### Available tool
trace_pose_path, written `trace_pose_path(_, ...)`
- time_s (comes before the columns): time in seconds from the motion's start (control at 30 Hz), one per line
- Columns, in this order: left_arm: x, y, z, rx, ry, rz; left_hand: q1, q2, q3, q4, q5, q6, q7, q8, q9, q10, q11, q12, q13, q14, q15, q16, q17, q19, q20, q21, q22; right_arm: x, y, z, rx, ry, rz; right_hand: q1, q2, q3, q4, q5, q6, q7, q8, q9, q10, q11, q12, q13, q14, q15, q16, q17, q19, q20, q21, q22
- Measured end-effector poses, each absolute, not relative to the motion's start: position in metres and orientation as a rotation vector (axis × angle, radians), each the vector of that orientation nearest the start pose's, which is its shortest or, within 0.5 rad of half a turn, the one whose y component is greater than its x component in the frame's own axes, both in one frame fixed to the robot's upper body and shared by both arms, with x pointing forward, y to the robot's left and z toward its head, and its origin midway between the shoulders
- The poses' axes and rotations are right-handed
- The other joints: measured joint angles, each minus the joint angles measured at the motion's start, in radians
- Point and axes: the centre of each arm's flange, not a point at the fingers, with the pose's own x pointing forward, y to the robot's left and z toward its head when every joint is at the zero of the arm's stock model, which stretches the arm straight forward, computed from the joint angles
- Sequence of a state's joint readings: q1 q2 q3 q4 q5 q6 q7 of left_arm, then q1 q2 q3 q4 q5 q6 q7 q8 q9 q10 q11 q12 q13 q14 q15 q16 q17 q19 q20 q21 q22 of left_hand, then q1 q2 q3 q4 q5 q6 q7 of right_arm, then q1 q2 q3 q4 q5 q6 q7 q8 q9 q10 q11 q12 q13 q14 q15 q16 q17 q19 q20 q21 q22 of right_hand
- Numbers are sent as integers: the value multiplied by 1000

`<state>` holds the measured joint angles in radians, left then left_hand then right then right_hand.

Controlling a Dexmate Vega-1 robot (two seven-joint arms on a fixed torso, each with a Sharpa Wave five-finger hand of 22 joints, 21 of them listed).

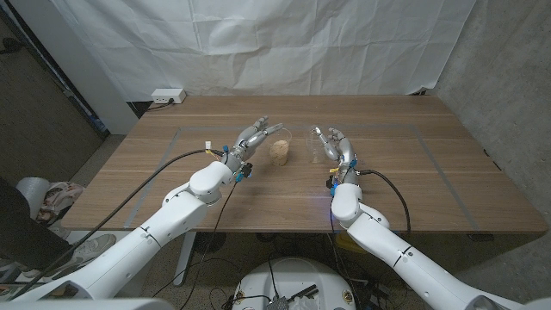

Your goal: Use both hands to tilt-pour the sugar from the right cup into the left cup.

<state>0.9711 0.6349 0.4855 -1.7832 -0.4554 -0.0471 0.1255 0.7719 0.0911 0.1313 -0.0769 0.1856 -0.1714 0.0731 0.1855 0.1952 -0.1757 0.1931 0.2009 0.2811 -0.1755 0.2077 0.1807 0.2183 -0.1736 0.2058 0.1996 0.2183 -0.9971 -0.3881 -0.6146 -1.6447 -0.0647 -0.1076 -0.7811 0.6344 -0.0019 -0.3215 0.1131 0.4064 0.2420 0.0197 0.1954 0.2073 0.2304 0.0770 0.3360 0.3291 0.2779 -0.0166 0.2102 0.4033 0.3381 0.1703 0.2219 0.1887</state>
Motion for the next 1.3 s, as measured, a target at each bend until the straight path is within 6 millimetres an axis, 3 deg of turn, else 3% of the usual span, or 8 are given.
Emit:
trace_pose_path(0.1, 576, 183, -27, 226, -581, -352, 0, 0, 0, 0, 0, 0, 0, 0, 0, 0, 0, 0, 0, 0, 0, 0, 0, 0, 0, 0, 0, 584, -150, -90, -396, -619, -290, -31, 3, -3, 14, -4, -41, -7, -7, 0, -52, 0, -35, -12, -52, 17, -14, -9, -43, 16, -19, -2)
trace_pose_path(0.27, 575, 186, -24, 226, -593, -348, -4, -4, 0, 0, 0, 0, 0, 0, 0, 0, 0, 0, 0, 0, 0, 0, 0, 0, 0, 0, 0, 583, -150, -86, -384, -636, -264, -55, 20, -1, 24, -4, -65, -21, -8, 0, -79, 2, -60, -22, -89, 33, -16, -14, -69, 37, -26, -3)
trace_pose_path(0.7, 570, 202, -17, 208, -629, -356, -24, 0, -4, 4, 0, -5, -5, 0, 0, 0, 0, 0, 0, 0, 0, 5, -5, 0, 0, 0, 0, 581, -156, -72, -325, -668, -147, -63, 28, 6, 22, -4, -123, -43, -8, -3, -134, 0, -108, -51, -184, 45, -30, -46, -123, -11, -30, -3)
trace_pose_path(0.87, 569, 208, -16, 215, -630, -345, -24, 0, -4, 4, 0, -5, -6, 0, 0, 0, 0, 7, -3, 0, 0, 5, -5, 0, 0, 0, 0, 580, -153, -71, -318, -672, -118, -71, 35, 6, 22, -4, -128, -38, -8, -3, -139, -6, -114, -55, -200, 47, -30, -51, -134, -22, -30, -7)
trace_pose_path(0.93, 569, 211, -16, 218, -629, -340, -24, 0, -4, 4, 0, 0, -11, 0, 0, 0, 0, 7, -3, 0, 0, 5, -5, 0, 0, 0, 0, 580, -153, -72, -318, -672, -116, -71, 36, 7, 23, -4, -128, -38, -8, -3, -139, -6, -116, -58, -203, 47, -30, -55, -139, -17, -30, -8)
trace_pose_path(0.97, 563, 209, -10, 197, -664, -389, -24, 0, -4, 4, 0, 0, -11, 0, 0, 0, 0, 7, -3, 0, 0, 5, -5, 0, 0, 0, 0, 570, -164, -55, -314, -712, -129, -74, 39, 9, 25, -4, -128, -38, -8, -3, -139, -6, -116, -60, -203, 47, -30, -56, -139, -17, -30, -8)
trace_pose_path(1.3, 560, 220, -8, 210, -676, -398, -26, -3, -4, 4, 0, 0, -11, 8, 0, 0, 0, 7, -3, 0, 0, 5, -5, 0, 0, 0, 0, 559, -167, -47, -321, -745, -151, -85, 50, 12, 28, -12, -120, -37, -3, -3, -130, 3, -116, -66, -203, 47, -25, -65, -144, -22, -30, -7)
